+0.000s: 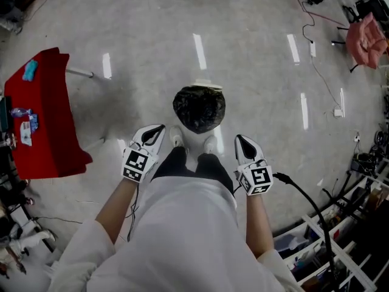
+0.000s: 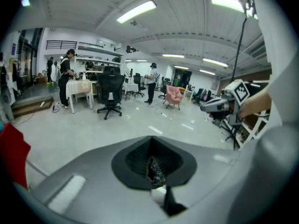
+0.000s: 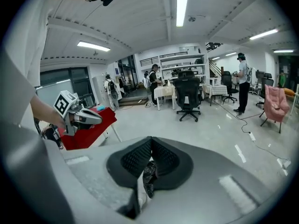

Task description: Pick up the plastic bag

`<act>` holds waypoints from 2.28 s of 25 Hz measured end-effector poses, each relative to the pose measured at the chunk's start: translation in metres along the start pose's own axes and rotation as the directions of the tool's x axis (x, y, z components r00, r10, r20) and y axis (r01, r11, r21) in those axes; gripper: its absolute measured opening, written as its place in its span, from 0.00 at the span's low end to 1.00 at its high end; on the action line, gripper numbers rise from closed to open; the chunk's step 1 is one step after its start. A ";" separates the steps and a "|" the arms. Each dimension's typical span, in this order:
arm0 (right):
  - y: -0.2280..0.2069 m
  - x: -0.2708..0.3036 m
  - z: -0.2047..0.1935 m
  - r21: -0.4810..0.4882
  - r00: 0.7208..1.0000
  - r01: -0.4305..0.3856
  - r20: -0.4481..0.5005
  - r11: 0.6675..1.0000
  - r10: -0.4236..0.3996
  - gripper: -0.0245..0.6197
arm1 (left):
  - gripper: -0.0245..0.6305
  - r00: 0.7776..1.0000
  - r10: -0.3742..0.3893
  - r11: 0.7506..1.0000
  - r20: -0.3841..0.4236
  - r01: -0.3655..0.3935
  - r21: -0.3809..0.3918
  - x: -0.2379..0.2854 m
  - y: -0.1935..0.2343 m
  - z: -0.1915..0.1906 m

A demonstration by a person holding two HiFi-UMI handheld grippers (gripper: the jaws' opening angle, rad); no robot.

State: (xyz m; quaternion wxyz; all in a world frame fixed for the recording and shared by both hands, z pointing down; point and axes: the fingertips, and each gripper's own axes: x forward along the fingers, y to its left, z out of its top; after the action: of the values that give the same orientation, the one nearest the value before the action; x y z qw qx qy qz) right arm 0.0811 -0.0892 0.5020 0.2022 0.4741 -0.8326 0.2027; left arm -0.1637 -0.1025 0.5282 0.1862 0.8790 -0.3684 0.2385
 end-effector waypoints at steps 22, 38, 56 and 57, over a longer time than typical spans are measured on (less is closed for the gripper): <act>-0.117 0.165 -0.187 0.082 0.949 -0.134 -0.276 0.988 0.151 0.09 | 0.04 0.958 0.035 0.985 -0.284 -0.081 -0.154 0.214 0.039 -0.178; -0.162 0.269 -0.382 0.227 0.842 -0.146 -0.482 0.963 0.241 0.31 | 0.35 0.876 -0.106 0.893 -0.470 -0.124 -0.433 0.331 0.113 -0.365; -0.166 0.339 -0.468 0.458 0.777 -0.124 -0.508 0.880 0.373 0.34 | 0.27 0.892 -0.356 0.623 -0.278 0.005 -0.782 0.401 0.110 -0.427; -0.163 0.339 -0.466 0.449 0.779 -0.128 -0.507 0.885 0.369 0.28 | 0.21 0.894 -0.347 0.633 -0.282 0.002 -0.774 0.402 0.108 -0.426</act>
State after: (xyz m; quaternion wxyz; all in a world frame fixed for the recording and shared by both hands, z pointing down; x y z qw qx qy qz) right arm 0.1317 -0.1589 1.0943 0.3178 0.3034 -0.7298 0.5237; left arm -0.1166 -0.1841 1.1159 0.6302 0.6826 -0.2977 0.2199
